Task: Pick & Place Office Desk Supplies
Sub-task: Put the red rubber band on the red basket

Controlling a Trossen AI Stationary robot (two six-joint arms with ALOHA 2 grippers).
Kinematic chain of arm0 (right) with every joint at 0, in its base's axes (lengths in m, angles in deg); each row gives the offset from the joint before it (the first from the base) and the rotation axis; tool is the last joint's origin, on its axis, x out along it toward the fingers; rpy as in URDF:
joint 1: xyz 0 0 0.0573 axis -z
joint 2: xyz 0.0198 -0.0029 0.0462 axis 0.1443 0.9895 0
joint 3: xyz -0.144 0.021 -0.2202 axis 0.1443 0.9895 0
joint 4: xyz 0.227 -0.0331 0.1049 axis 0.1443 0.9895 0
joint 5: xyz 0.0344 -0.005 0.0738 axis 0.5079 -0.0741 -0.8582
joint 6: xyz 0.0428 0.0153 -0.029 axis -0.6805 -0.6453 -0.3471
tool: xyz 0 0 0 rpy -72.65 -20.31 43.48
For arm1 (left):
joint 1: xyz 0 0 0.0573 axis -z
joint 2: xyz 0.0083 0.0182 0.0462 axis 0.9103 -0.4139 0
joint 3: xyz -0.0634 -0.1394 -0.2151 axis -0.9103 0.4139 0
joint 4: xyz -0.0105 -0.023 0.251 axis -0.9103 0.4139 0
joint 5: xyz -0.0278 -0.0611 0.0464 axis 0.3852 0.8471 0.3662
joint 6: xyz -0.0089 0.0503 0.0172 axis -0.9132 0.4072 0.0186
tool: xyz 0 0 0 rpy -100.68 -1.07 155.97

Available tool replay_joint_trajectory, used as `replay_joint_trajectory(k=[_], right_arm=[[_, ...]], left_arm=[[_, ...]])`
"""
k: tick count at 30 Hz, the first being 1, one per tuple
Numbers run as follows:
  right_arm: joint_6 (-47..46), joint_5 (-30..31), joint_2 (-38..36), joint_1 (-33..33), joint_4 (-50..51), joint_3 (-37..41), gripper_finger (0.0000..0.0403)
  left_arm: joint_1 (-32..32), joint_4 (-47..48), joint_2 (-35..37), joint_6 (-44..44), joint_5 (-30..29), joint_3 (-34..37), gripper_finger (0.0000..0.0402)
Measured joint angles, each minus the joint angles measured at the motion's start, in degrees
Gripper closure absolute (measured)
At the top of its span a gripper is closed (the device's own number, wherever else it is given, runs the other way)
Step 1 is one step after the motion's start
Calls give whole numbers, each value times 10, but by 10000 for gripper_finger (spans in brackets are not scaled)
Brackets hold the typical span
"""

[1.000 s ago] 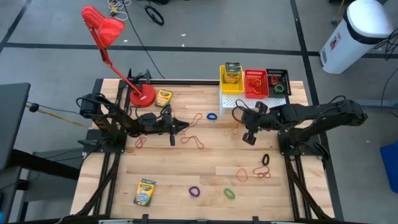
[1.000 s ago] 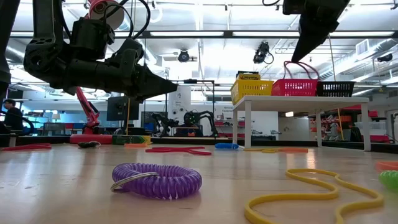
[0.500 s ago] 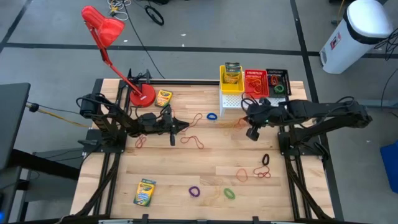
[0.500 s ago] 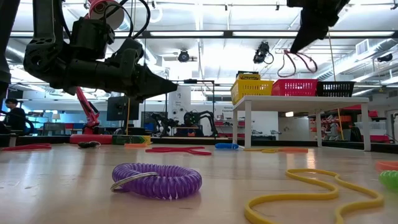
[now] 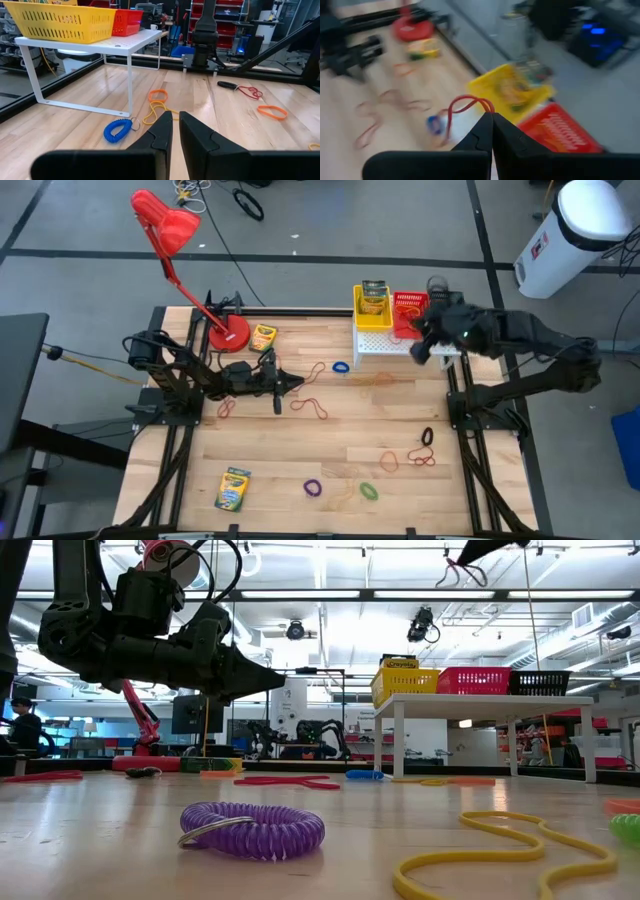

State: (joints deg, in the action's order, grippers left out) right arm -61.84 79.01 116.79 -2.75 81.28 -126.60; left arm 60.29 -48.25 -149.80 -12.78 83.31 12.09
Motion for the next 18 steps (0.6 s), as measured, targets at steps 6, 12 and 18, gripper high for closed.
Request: replay_joint_trajectory(k=[6, 12, 18], right_arm=[[4, 20, 1, 90, 0, -6, 397], [2, -3, 7, 198, -52, 68, 397], [38, -45, 24, 282, -110, 119, 397]], left_arm=[[0, 0, 0, 0, 0, 0, 364], [0, 0, 0, 0, 0, 0, 364], [0, 0, 0, 0, 0, 0, 364]])
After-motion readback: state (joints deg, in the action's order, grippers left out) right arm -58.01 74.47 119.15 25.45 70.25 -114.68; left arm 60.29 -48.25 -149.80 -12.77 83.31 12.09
